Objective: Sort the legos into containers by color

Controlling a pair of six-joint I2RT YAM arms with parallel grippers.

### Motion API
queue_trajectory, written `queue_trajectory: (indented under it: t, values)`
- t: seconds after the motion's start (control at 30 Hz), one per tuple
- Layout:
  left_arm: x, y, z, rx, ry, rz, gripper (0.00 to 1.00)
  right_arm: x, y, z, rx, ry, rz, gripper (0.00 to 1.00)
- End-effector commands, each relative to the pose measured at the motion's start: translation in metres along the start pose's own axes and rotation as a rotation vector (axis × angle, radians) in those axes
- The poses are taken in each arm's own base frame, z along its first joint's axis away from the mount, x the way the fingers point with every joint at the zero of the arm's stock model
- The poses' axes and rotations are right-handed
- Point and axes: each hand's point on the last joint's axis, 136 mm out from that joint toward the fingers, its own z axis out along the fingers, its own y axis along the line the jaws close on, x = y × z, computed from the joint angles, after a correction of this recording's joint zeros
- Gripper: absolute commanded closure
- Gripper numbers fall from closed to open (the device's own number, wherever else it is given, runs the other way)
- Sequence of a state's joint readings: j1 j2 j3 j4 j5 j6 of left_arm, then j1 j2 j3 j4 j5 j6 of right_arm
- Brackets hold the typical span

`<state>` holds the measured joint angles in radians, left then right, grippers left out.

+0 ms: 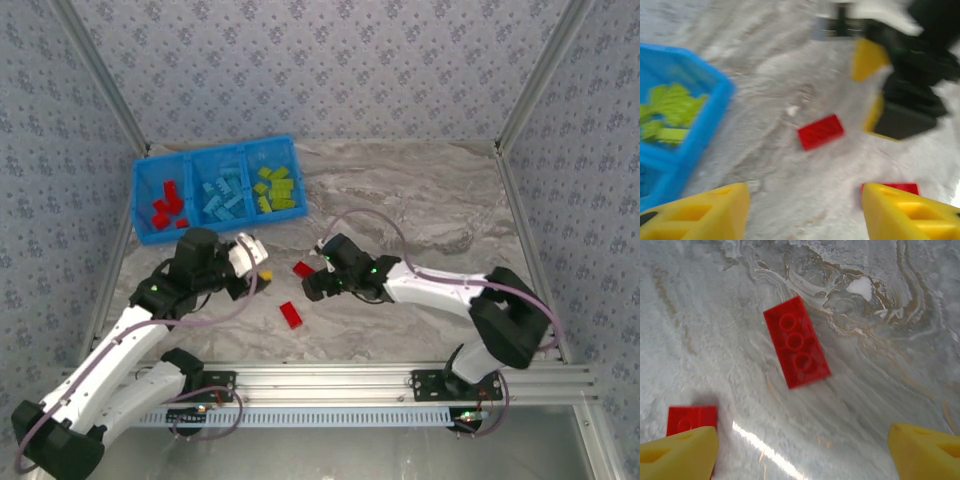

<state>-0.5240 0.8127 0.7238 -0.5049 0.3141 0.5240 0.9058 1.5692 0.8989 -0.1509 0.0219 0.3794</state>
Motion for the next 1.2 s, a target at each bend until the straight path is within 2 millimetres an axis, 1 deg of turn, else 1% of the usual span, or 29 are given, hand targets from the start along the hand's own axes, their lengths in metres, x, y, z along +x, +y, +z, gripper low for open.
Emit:
queue_trajectory:
  t: [0.0, 0.03, 0.07, 0.13, 0.23, 0.27, 0.33, 0.4, 0.47, 0.5, 0.57, 0.63, 0.7, 0.77, 0.83, 0.9, 0.97, 1.0, 1.03, 1.1, 1.13, 1.17]
  values:
    - [0.011, -0.046, 0.002, 0.252, -0.024, 0.305, 0.31, -0.015, 0.005, 0.019, 0.013, -0.014, -0.051, 0.14]
    - [0.019, -0.054, 0.002, 0.301, -0.007, 0.348, 0.27, -0.014, 0.005, 0.028, 0.019, 0.000, -0.064, 0.17]
    - [0.032, -0.064, -0.001, 0.362, 0.030, 0.370, 0.25, -0.014, 0.004, 0.034, 0.026, 0.011, -0.073, 0.18]
    - [0.048, -0.077, -0.003, 0.434, 0.065, 0.424, 0.22, -0.014, 0.002, 0.045, 0.052, 0.037, -0.092, 0.22]
    - [0.060, -0.086, -0.003, 0.479, 0.074, 0.434, 0.19, -0.012, -0.003, 0.058, 0.087, 0.060, -0.101, 0.32]
    - [0.060, -0.087, -0.003, 0.483, 0.070, 0.433, 0.18, -0.012, -0.004, 0.060, 0.092, 0.062, -0.102, 0.35]
    - [0.061, -0.087, -0.002, 0.476, 0.065, 0.442, 0.16, -0.010, -0.005, 0.064, 0.102, 0.070, -0.101, 0.45]
    - [0.061, -0.085, -0.001, 0.462, 0.065, 0.450, 0.14, -0.010, -0.007, 0.064, 0.113, 0.076, -0.097, 0.56]
    - [0.060, -0.083, 0.001, 0.442, 0.052, 0.459, 0.12, -0.015, -0.008, 0.057, 0.126, 0.062, -0.087, 0.65]
    - [0.057, -0.082, 0.001, 0.431, 0.030, 0.461, 0.12, -0.019, -0.007, 0.051, 0.119, 0.045, -0.085, 0.67]
    - [0.046, -0.079, 0.002, 0.399, -0.033, 0.449, 0.12, -0.034, 0.000, 0.036, 0.094, -0.012, -0.096, 0.70]
    - [0.024, -0.066, 0.009, 0.324, -0.134, 0.362, 0.13, -0.055, 0.008, 0.017, 0.070, -0.092, -0.125, 0.72]
    - [0.010, -0.050, 0.015, 0.263, -0.195, 0.233, 0.15, -0.078, 0.015, 0.001, 0.056, -0.179, -0.148, 0.72]
    - [0.000, -0.032, 0.018, 0.203, -0.203, 0.129, 0.14, -0.102, 0.022, -0.014, 0.038, -0.266, -0.175, 0.73]
    - [-0.008, -0.011, 0.018, 0.138, -0.194, 0.035, 0.11, -0.124, 0.028, -0.022, 0.034, -0.340, -0.201, 0.73]
    - [-0.012, 0.014, 0.016, 0.038, -0.166, -0.070, 0.10, -0.143, 0.029, -0.023, 0.044, -0.385, -0.207, 0.74]
    - [-0.014, 0.037, 0.009, -0.071, -0.132, -0.151, 0.04, -0.168, 0.029, -0.021, 0.048, -0.426, -0.192, 0.74]
    - [-0.014, 0.050, 0.004, -0.132, -0.121, -0.191, 0.02, -0.177, 0.027, -0.016, 0.050, -0.432, -0.184, 0.74]
    - [-0.014, 0.063, -0.001, -0.205, -0.112, -0.238, 0.01, -0.187, 0.026, -0.010, 0.053, -0.442, -0.178, 0.73]
    - [-0.010, 0.085, -0.012, -0.325, -0.101, -0.322, 0.01, -0.204, 0.022, 0.001, 0.066, -0.455, -0.165, 0.73]
    - [-0.008, 0.093, -0.017, -0.373, -0.097, -0.346, 0.01, -0.214, 0.018, 0.006, 0.073, -0.465, -0.157, 0.73]
    - [-0.007, 0.098, -0.021, -0.405, -0.096, -0.358, 0.01, -0.220, 0.016, 0.014, 0.079, -0.464, -0.154, 0.73]
